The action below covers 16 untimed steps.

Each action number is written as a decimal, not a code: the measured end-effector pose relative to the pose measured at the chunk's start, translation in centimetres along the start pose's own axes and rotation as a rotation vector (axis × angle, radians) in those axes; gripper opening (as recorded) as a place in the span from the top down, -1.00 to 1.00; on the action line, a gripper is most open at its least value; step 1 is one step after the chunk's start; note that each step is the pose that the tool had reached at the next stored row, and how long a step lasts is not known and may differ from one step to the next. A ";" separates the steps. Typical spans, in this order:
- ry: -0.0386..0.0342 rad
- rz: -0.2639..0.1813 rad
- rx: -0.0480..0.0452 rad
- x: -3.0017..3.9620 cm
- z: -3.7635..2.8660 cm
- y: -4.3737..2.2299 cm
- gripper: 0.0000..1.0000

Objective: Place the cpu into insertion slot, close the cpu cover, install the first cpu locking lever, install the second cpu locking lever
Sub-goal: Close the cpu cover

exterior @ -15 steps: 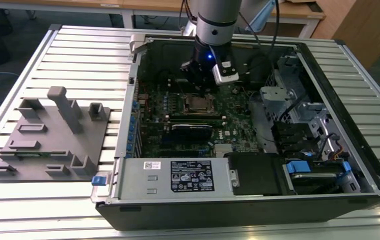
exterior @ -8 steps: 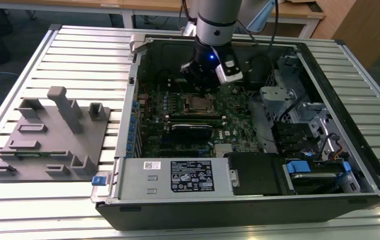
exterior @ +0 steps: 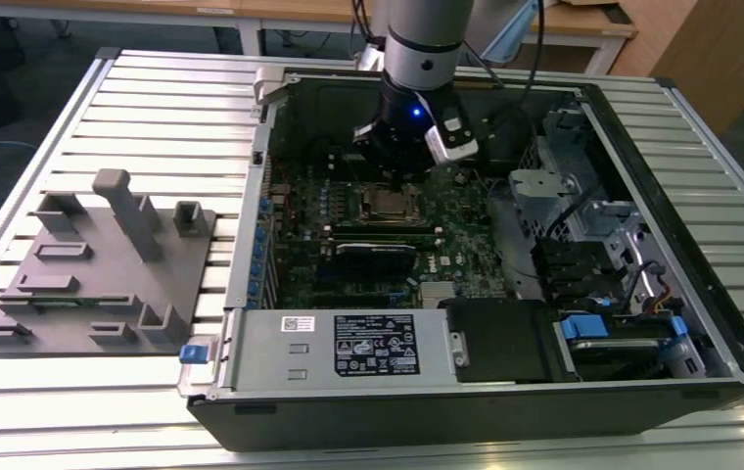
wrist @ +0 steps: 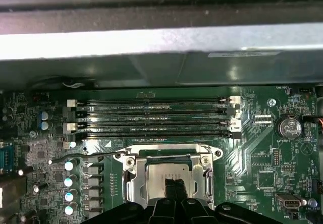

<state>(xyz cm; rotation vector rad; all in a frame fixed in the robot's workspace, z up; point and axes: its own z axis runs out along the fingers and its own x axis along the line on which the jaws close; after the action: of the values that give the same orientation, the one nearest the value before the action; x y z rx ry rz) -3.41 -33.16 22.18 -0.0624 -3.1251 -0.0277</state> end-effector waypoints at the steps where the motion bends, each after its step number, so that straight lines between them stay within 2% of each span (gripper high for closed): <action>1: 0.0001 -0.005 0.0001 -0.01 0.01 0.00 0.80; 9: 0.0015 -0.076 0.0012 -0.09 0.16 0.00 0.80; 12: 0.0013 -0.075 0.0010 -0.09 0.20 0.00 0.80; 16: 0.0010 -0.051 0.0007 -0.10 0.26 0.00 0.80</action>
<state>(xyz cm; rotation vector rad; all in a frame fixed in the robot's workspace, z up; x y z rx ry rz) -3.31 -33.16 21.92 0.0172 -3.1251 -0.0273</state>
